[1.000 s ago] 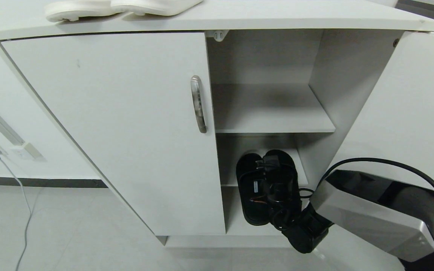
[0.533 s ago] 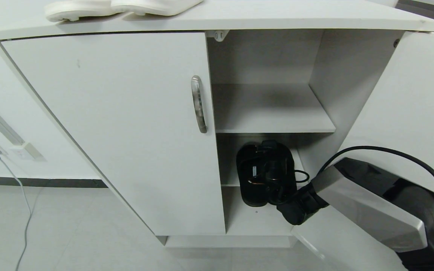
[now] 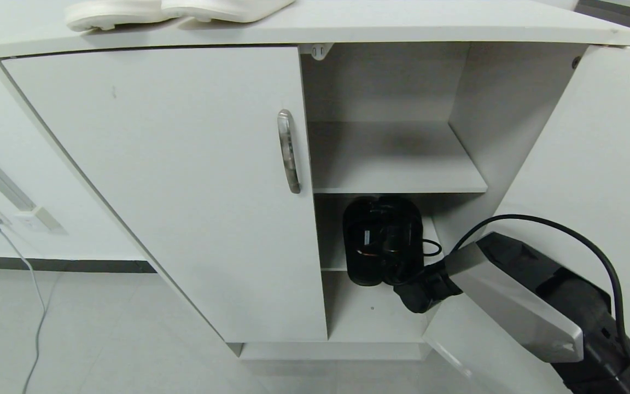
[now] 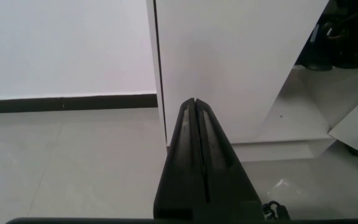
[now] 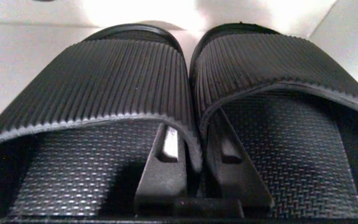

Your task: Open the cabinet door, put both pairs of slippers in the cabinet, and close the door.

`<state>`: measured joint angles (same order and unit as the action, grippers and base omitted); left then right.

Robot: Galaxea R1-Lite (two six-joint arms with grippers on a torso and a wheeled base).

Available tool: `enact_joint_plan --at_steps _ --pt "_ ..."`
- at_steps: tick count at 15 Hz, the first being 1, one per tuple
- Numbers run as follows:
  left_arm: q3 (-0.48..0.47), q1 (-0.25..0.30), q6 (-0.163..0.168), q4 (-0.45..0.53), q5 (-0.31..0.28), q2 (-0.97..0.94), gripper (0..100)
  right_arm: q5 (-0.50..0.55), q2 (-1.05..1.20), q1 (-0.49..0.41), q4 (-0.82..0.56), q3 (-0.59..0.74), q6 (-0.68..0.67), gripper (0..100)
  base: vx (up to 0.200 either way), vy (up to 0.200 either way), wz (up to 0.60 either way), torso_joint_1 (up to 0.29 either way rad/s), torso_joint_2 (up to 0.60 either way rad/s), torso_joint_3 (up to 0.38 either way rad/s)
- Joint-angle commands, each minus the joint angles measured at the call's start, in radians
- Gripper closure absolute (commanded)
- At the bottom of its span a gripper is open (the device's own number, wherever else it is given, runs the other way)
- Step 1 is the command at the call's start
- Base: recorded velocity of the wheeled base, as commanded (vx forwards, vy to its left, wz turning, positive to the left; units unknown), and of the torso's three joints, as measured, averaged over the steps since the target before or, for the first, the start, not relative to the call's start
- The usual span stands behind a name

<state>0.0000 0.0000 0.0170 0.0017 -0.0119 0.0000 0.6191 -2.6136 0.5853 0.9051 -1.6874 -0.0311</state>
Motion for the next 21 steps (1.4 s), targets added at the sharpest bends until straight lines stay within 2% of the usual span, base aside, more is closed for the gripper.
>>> enact_joint_plan --at_steps 1,9,10,13,16,21 --pt "0.0 0.0 0.0 0.0 0.0 0.0 100 -0.001 -0.026 -0.007 0.0 -0.02 0.0 100 0.0 0.0 0.0 0.0 0.0 0.0" --pt "0.0 0.0 0.0 0.0 0.0 0.0 100 -0.001 -0.057 -0.015 -0.005 -0.052 0.002 100 0.0 0.0 0.0 0.0 0.0 0.0" --pt "0.0 0.0 0.0 0.0 0.0 0.0 100 -0.001 -0.057 -0.015 -0.005 -0.052 0.002 0 0.0 0.0 0.0 0.0 0.0 0.0" --pt "0.0 0.0 0.0 0.0 0.0 0.0 100 0.004 -0.052 -0.013 -0.003 -0.035 0.002 0 0.0 0.0 0.0 0.0 0.0 0.0" --pt "0.0 0.0 -0.002 0.0 0.0 0.0 100 0.004 -0.002 -0.004 0.011 0.049 0.002 0 0.0 0.0 0.0 0.0 0.0 0.0" --pt "0.0 0.0 0.0 0.0 -0.003 0.0 100 0.008 0.153 0.034 0.13 0.327 0.0 0 0.0 0.0 0.0 0.0 0.0 0.0"
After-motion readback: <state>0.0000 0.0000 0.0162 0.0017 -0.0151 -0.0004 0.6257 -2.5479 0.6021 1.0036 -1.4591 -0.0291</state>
